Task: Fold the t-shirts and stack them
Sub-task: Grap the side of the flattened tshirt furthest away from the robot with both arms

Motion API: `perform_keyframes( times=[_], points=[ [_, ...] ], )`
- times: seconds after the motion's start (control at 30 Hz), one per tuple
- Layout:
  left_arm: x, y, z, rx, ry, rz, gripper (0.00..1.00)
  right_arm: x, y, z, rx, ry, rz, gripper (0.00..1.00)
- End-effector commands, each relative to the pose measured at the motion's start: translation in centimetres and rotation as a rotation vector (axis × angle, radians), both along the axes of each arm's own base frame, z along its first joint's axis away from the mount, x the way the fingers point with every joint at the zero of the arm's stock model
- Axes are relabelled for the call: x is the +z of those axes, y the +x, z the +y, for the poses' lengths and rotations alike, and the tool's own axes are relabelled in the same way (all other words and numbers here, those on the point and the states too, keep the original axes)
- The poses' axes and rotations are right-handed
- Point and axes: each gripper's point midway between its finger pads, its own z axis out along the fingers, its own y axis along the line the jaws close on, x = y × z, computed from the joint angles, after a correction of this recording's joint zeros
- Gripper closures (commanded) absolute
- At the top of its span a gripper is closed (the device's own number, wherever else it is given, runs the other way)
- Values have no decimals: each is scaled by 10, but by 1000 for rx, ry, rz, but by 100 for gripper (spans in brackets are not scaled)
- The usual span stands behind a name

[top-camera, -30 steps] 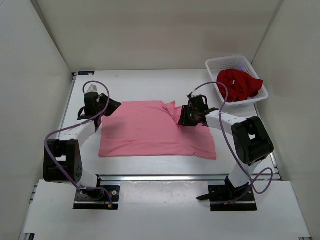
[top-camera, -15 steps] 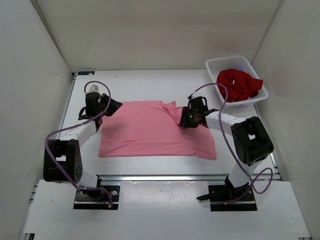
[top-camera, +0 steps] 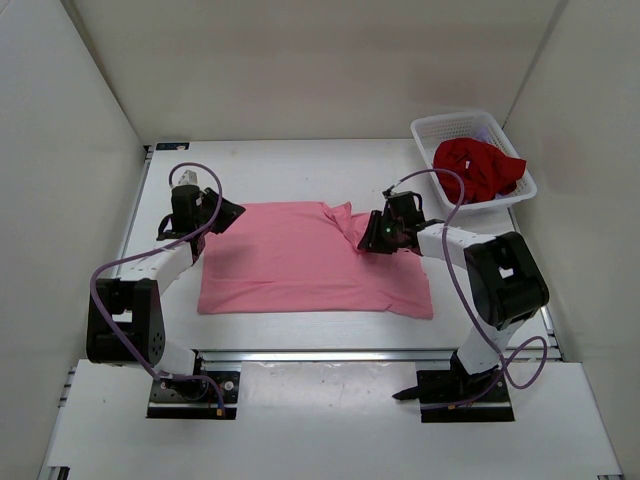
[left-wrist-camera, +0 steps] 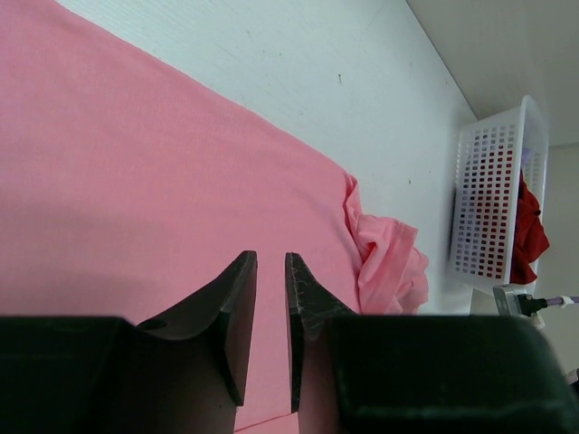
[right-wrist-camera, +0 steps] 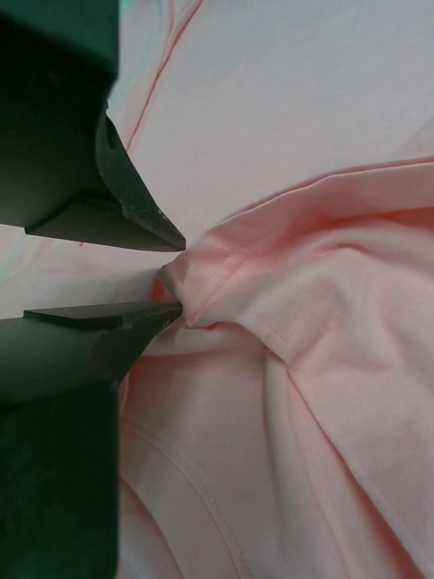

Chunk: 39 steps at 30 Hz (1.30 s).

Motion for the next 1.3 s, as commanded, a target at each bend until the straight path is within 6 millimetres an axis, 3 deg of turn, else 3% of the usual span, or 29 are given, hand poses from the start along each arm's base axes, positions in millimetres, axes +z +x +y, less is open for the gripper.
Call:
perform_keyframes(
  times=[0.0, 0.13, 0.3, 0.5, 0.63, 0.67, 0.73, 0.83, 1.0, 1.07, 1.27],
  points=[
    [3, 2, -2, -5, 8, -24, 70, 3, 4, 3, -5, 32, -17, 74],
    [4, 3, 0, -4, 9, -25, 69, 0, 5, 2, -11, 36, -10, 76],
    [-2, 10, 15, 50, 54, -2, 66, 2, 7, 1, -12, 45, -21, 65],
    [-1, 45, 50, 143, 206, 26, 54, -5, 5, 0, -13, 46, -3, 85],
    [-21, 62, 60, 131, 273, 114, 49, 0, 8, 1, -11, 49, -23, 99],
    [-28, 67, 81, 166, 308, 145, 46, 4, 9, 1, -8, 50, -35, 100],
    [-49, 71, 91, 161, 353, 212, 44, 5, 9, -1, -11, 49, -36, 100],
    [-64, 75, 112, 172, 394, 271, 42, 13, 10, 1, -3, 50, -64, 100],
    [-71, 78, 133, 204, 473, 314, 40, 23, 14, -1, -2, 49, -100, 100],
    [-79, 78, 137, 196, 509, 344, 40, 23, 14, 0, 5, 55, -97, 100],
    [-77, 94, 140, 185, 596, 354, 45, 25, 9, 5, 32, 82, -114, 100]
  ],
)
